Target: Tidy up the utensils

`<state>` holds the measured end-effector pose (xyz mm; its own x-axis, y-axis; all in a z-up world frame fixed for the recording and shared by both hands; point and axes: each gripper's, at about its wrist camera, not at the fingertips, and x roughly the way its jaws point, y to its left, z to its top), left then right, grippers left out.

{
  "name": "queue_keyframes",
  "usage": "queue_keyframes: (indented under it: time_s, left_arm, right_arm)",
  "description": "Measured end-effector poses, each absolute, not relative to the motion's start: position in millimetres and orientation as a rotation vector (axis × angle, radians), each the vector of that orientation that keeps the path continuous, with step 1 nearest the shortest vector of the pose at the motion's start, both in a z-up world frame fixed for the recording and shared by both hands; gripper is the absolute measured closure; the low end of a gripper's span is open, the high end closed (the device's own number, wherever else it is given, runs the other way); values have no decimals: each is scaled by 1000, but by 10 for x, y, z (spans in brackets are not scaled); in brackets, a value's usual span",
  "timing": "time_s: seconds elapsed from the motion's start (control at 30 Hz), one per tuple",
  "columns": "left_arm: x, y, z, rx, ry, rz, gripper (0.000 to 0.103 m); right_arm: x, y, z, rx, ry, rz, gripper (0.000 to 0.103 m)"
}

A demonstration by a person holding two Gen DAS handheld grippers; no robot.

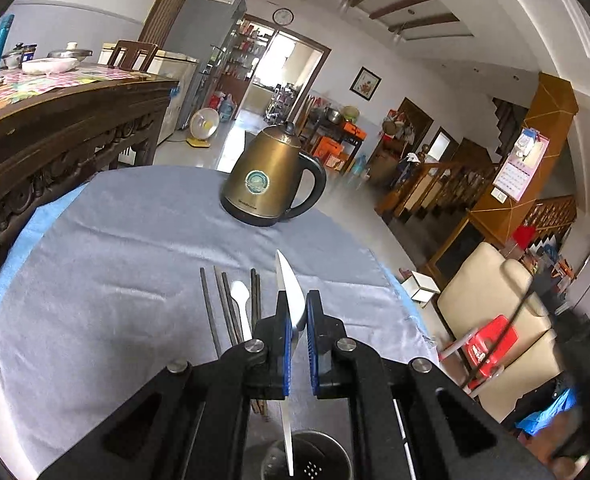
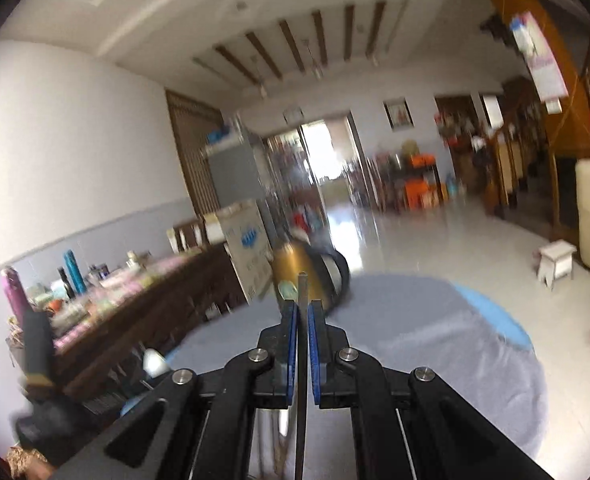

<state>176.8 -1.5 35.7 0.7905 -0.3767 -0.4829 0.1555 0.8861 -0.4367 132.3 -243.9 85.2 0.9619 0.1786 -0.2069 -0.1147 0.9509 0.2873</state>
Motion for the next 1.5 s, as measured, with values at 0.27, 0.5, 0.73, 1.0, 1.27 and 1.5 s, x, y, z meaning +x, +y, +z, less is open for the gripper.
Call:
queue_keyframes:
  time_s: [0.27, 0.5, 0.73, 1.0, 1.27, 1.5]
  left_arm:
    - [1661, -137, 5, -422, 535, -239, 96]
    - [1554, -177, -306, -413, 571, -244, 96]
    - [1371, -244, -377, -341, 599, -295, 96]
    - [1177, -93, -306, -304, 609, -300, 57]
    - [1342, 320, -243, -363, 594, -226, 55]
    - [1896, 442, -496, -330, 739, -148, 55]
  right_arm:
    - [1031, -2101, 962, 305, 113, 193, 97]
    - [1137, -1864, 557, 239, 238, 206, 96]
    - [1090, -1938, 363, 241, 348, 277, 94]
    - [946, -2277, 374, 384, 289, 295, 40]
    - [1153, -2804, 263, 530, 305, 167, 40]
    - [1708, -3032, -199, 554, 532, 118, 54]
